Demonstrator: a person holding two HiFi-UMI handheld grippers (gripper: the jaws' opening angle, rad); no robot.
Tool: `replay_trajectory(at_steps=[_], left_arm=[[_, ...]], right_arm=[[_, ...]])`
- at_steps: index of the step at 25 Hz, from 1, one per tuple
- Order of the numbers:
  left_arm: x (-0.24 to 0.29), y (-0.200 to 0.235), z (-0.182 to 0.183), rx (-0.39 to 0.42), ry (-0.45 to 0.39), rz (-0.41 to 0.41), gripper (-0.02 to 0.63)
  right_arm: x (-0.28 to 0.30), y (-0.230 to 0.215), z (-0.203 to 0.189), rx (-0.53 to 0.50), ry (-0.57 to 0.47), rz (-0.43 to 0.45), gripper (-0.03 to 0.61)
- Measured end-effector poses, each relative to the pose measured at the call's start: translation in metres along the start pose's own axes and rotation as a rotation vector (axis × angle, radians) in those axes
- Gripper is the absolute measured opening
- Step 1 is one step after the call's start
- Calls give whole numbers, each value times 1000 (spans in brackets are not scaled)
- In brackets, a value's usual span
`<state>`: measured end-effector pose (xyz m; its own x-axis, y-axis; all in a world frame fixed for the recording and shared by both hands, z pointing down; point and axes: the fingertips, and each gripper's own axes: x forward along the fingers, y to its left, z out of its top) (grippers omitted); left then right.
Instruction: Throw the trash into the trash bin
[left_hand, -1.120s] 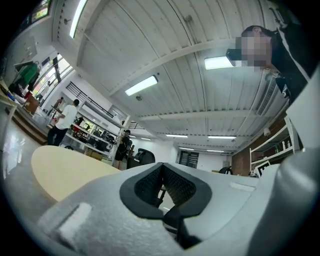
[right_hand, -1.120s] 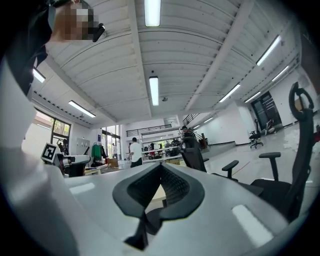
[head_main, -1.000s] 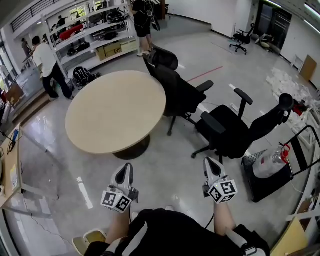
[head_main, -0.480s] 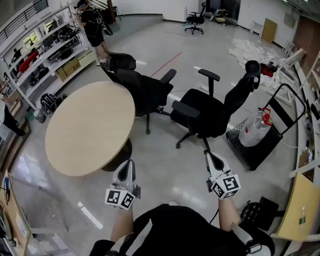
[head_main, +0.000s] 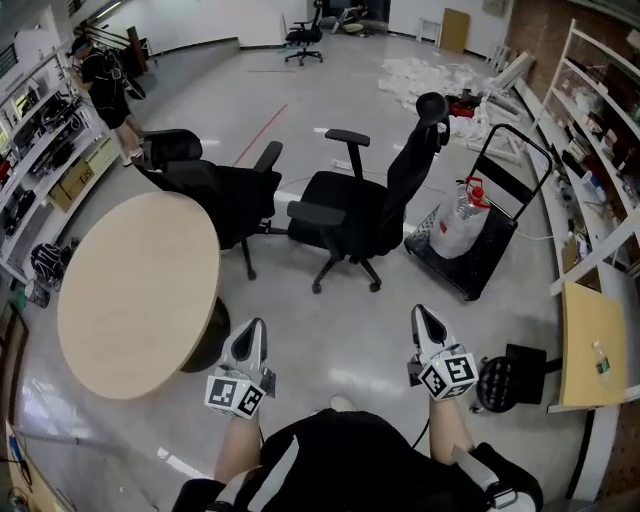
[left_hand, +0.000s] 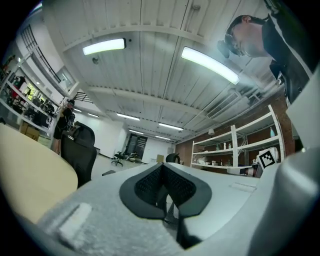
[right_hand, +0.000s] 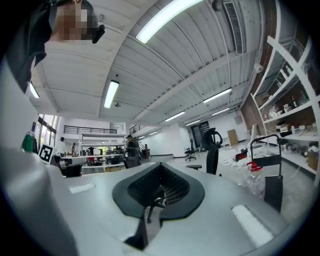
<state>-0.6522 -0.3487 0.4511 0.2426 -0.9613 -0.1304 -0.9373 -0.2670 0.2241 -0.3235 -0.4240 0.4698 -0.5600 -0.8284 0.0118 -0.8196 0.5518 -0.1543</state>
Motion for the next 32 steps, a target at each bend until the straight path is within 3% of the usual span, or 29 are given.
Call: replay_trajectory(at_steps=[8,16,23,32], left_arm=[[20,-38,-18,-26,53,-227,2],[28,-104,-46,-70,111,-418,2],[51,-143,-45,-71,97,-471,2],[90,-271,-64,-110,87,-623,2]], right_arm=[[-82,-6,1,9,-33,-234,5],[-161,-12,-9,21,-46,-397,5],[-207,-51,8,10,-100,-492,5],[-294,-118,48,-42,-176,-595,5]])
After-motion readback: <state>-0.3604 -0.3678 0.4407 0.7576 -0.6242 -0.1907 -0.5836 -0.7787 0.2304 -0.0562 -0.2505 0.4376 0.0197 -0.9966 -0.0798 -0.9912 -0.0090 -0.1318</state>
